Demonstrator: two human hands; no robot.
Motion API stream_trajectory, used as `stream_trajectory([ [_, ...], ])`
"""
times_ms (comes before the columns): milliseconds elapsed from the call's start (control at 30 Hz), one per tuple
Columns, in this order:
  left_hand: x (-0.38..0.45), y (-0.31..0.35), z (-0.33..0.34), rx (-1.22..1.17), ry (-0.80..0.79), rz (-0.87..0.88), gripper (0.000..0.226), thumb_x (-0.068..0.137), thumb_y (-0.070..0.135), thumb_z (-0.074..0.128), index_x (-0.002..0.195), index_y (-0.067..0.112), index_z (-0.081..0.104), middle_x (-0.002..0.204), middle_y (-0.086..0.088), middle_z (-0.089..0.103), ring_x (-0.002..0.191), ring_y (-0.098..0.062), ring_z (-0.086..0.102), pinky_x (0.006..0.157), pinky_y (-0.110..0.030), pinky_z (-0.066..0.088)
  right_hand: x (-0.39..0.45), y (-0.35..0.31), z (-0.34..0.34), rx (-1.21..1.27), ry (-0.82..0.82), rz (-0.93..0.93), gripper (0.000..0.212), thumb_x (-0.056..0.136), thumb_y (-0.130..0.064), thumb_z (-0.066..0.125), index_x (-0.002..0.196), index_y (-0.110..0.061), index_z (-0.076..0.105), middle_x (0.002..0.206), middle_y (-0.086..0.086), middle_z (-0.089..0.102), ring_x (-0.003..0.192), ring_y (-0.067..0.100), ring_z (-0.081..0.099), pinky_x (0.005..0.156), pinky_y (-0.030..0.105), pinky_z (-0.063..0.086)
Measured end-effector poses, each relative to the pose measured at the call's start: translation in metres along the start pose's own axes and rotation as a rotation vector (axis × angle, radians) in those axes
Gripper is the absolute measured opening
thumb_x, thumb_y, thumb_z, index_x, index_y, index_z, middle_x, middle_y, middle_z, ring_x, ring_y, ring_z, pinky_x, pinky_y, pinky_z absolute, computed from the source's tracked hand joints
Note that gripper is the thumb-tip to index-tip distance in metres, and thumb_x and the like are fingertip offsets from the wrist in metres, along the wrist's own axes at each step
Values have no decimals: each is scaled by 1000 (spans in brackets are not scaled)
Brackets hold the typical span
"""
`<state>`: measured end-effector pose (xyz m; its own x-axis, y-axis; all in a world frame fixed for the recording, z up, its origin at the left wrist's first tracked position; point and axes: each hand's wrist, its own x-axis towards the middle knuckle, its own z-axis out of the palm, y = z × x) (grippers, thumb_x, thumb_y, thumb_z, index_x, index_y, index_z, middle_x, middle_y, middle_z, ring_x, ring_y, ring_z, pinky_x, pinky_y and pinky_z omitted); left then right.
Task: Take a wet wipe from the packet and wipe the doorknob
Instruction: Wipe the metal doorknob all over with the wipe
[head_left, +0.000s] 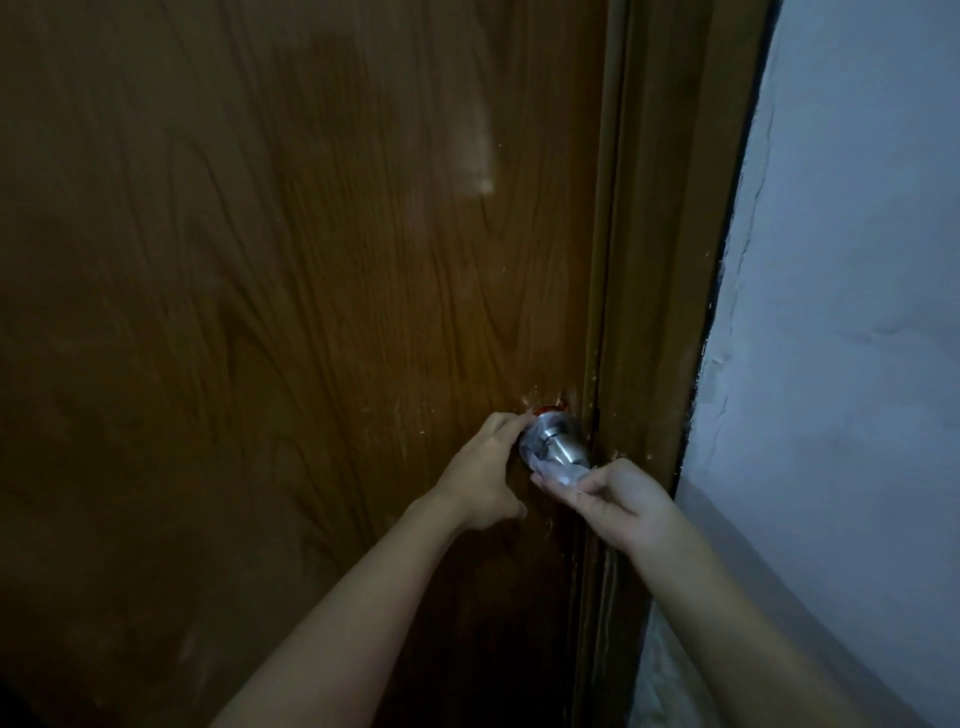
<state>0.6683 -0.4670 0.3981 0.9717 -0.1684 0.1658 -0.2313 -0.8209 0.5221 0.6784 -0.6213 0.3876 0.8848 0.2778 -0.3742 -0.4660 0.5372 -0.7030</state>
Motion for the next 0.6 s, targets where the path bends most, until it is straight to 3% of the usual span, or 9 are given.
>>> stream_trajectory([
  [67,0,0,-1,-3,2,-2,102,63,5,80,145,17,20,145,4,27,133,-16,33,103,-20,30,-12,9,8,-460,125,-169,42,81,12,46,122,2,47,129,26,47,111,30,53,95,41,47],
  [133,0,0,-1,14,3,10,101,63,6,80,145,16,21,144,3,28,132,-17,34,104,-21,31,-18,15,8,-700,149,-348,33,84,9,45,111,-8,56,111,18,58,84,18,56,78,35,48],
  [167,0,-1,0,21,2,16,101,63,6,81,145,16,21,144,2,28,132,-17,34,103,-21,31,-18,16,7,-796,136,-446,40,84,9,44,117,-12,54,116,18,57,86,18,55,81,35,47],
  [267,0,-1,-1,33,7,27,100,64,7,81,144,15,22,144,2,29,131,-17,35,101,-19,31,-8,20,0,-1226,138,-717,57,88,7,43,140,-12,31,148,10,35,131,23,38,103,27,32],
  [367,-1,0,-1,33,11,31,98,65,8,81,144,16,23,144,3,29,131,-17,34,102,-20,31,9,31,-11,-1525,62,-883,70,84,11,48,143,-10,18,155,4,17,142,18,12,113,25,10],
  [467,-2,1,-3,36,-1,28,98,65,10,80,144,16,22,145,2,28,132,-17,34,105,-24,34,29,40,-22,-1743,-55,-1164,78,70,10,65,136,-6,26,147,6,23,137,24,17,114,25,7],
  [533,-3,1,-4,44,-14,26,99,65,10,81,145,16,22,145,1,28,132,-18,34,107,-27,37,32,40,-22,-1849,-12,-1255,57,74,-3,56,127,-4,34,135,11,30,133,26,20,111,26,1],
  [600,-4,0,-4,45,-19,33,100,65,10,81,145,15,22,145,2,29,132,-17,34,107,-27,37,30,42,-22,-1984,9,-1315,50,74,-14,47,122,-1,45,133,16,43,142,26,1,111,34,-1],
])
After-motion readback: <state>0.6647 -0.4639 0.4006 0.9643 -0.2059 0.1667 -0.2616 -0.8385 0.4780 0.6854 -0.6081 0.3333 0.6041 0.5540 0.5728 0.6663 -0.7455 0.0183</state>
